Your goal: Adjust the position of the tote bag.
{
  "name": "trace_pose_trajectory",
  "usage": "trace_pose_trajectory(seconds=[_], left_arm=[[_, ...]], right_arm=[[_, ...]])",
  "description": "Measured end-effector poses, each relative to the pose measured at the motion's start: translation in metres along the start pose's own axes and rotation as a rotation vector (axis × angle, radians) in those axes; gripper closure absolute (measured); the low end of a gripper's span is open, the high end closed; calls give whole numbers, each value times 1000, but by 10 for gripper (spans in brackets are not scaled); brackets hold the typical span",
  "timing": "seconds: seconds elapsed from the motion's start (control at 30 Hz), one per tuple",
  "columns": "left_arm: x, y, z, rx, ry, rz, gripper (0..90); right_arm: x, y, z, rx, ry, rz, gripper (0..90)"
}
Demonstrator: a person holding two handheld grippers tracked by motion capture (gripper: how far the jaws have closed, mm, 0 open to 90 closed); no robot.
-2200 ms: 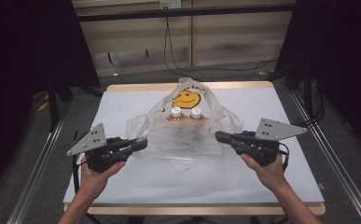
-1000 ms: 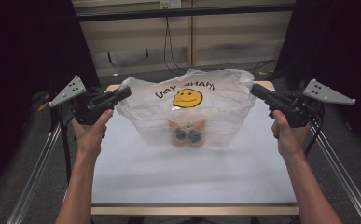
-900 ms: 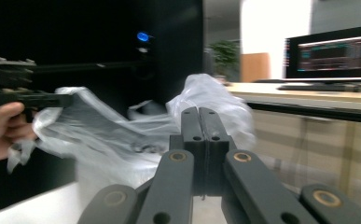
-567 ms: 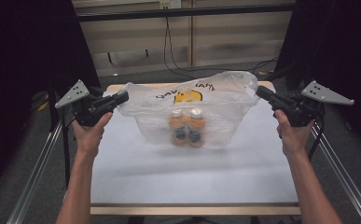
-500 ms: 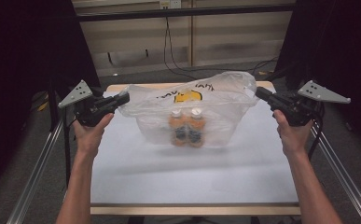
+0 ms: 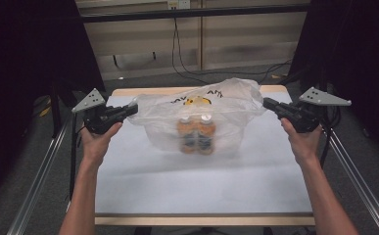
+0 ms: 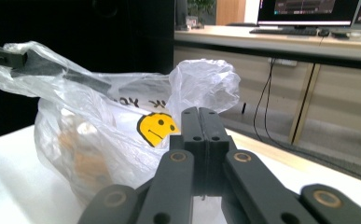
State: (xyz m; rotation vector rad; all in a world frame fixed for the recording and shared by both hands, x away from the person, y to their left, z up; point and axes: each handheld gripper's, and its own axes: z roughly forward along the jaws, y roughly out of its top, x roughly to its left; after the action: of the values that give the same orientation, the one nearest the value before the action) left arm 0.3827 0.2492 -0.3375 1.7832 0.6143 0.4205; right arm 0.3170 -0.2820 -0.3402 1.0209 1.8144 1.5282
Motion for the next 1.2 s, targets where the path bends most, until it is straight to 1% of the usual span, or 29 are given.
trace_pose_trajectory(seconds=[0.1,0.2,0.23,0.27,0.3,0.33,0.37,0.4,0.43,0.47,0.5,0.53,0.57,0.6,0.63,0.67,0.7,0.73,0.8,0.83,0.93,0.97,1.0,1.03,1.1,1.2], left_arm=[[0,-5,0,22,-6,-7,869],[-4,-8,-5,48,-10,8,869],[-5,-9,-7,60,-7,10,869],[-5,-11,-9,63,0,11,869],[-4,-12,-9,66,-9,3,869],[-3,-14,-9,72,-4,-1,869],[-2,-16,-9,77,-5,-6,869],[-1,-18,-9,89,-3,-5,869],[0,-20,-8,94,-9,2,869],[-1,-21,-8,104,-10,6,869],[-1,-22,-7,102,-16,4,869],[0,-22,-8,108,-14,2,869],[1,-23,-7,108,-23,0,869],[2,-26,-5,123,-29,-6,869],[2,-26,-5,123,-29,-6,869],[3,-27,-4,137,-29,-5,869],[3,-29,-2,150,-22,-1,869],[3,-30,-1,155,-22,4,869],[3,-32,1,162,-25,-1,869],[4,-33,2,174,-26,2,869],[7,-40,7,204,-30,-9,869],[9,-45,10,228,-26,-18,870],[9,-45,10,228,-26,-18,870],[12,-50,13,243,-29,-28,869],[13,-53,16,264,-32,-25,870],[13,-54,17,278,-28,-14,870]], right_arm=[[1,-2,3,12,4,-2,900],[6,-3,3,40,5,-5,900],[6,-3,3,40,5,-5,900],[7,-5,3,62,-6,-12,900],[7,-5,3,62,-6,-12,900],[7,-7,4,75,-4,-7,900],[7,-10,5,85,-6,-12,900],[7,-13,5,94,-7,1,900],[7,-15,6,105,-3,-1,900],[9,-17,5,106,-11,-8,900],[10,-19,5,109,-9,-16,900],[10,-20,4,118,-7,-18,900],[11,-21,4,127,-6,-20,900],[10,-24,4,140,0,-15,900],[10,-24,4,140,0,-15,900],[9,-29,6,159,-6,-11,900],[9,-29,6,159,-6,-11,900],[7,-33,9,181,-6,-10,900],[7,-35,11,188,-6,-5,900],[6,-37,12,198,-6,-13,900],[5,-42,16,217,-3,-10,900],[5,-45,18,233,-1,-10,900],[5,-46,19,239,2,-12,900],[5,-47,20,247,2,-14,900],[5,-49,22,259,2,-17,900],[5,-51,24,267,6,-19,900]])
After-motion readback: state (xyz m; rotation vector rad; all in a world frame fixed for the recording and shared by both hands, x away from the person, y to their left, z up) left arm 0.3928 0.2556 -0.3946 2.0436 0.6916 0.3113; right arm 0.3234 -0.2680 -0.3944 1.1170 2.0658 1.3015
